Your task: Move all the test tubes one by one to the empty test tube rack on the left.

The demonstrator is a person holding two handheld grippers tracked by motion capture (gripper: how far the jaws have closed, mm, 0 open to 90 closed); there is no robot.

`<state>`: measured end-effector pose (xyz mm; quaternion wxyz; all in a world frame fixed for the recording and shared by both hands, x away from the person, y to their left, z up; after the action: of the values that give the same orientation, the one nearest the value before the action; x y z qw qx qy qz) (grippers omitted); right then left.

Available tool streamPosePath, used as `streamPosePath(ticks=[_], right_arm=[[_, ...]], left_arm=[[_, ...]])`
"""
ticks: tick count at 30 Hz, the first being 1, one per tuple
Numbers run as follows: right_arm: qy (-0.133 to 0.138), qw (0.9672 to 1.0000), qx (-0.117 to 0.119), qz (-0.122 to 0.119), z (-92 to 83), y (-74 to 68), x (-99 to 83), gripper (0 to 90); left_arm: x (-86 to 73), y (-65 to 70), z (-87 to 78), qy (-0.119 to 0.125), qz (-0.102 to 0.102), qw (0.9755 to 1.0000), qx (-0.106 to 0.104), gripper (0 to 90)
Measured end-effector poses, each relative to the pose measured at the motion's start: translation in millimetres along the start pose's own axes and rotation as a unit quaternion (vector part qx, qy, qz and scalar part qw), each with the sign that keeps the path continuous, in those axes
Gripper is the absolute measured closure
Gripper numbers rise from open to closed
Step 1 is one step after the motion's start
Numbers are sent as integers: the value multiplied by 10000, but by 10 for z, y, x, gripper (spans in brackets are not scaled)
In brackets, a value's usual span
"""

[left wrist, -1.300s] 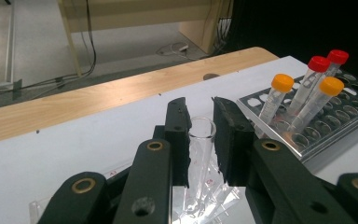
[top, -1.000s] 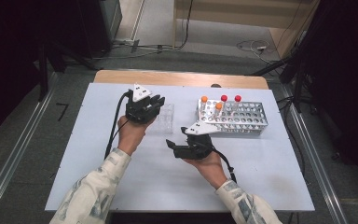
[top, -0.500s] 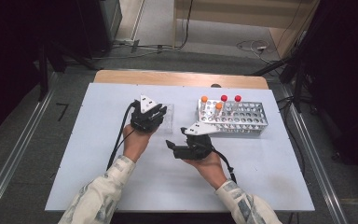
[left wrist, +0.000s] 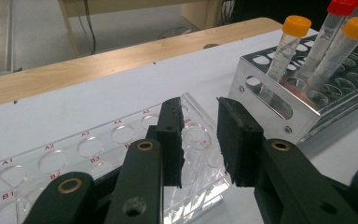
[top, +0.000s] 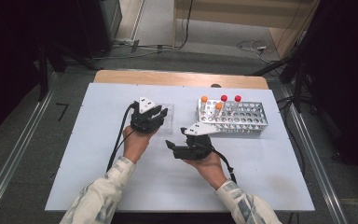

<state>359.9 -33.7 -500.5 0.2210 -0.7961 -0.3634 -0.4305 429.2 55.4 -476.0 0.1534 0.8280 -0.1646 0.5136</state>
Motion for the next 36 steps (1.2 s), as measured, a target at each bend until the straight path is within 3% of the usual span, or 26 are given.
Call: streamPosePath(ticks=[10, 19, 28, 32, 36], right_arm=[[18, 10000, -17, 0, -10, 13, 6, 260], [35, 9999, -123, 72, -39, 89, 14, 264], [65, 9996, -272, 84, -89, 192, 21, 264], [81, 9993, -342, 101, -117, 253, 21, 265], [124, 9988, -450, 158, -181, 351, 36, 266]], left_arm=[[32, 37, -106, 4, -175, 9995, -245, 601], [-19, 36, -253, 25, -474, 9984, -313, 308], [-121, -93, -391, 64, -451, 9989, -76, 235], [-138, -205, -484, 206, -418, 9988, 172, 231], [-178, -291, -554, 214, -505, 9982, 225, 215]])
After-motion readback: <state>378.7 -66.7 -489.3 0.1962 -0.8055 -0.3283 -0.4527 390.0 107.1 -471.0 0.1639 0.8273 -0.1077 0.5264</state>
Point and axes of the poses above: each handheld gripper's, and its own axes: z roughly forward along the jaws, x roughly out of its top, y roughly to its right, the point moved 10 cm from there along z, roughly forward along the jaws, and after that the axes turned 1 degree about -z, right-handed, at the moved point
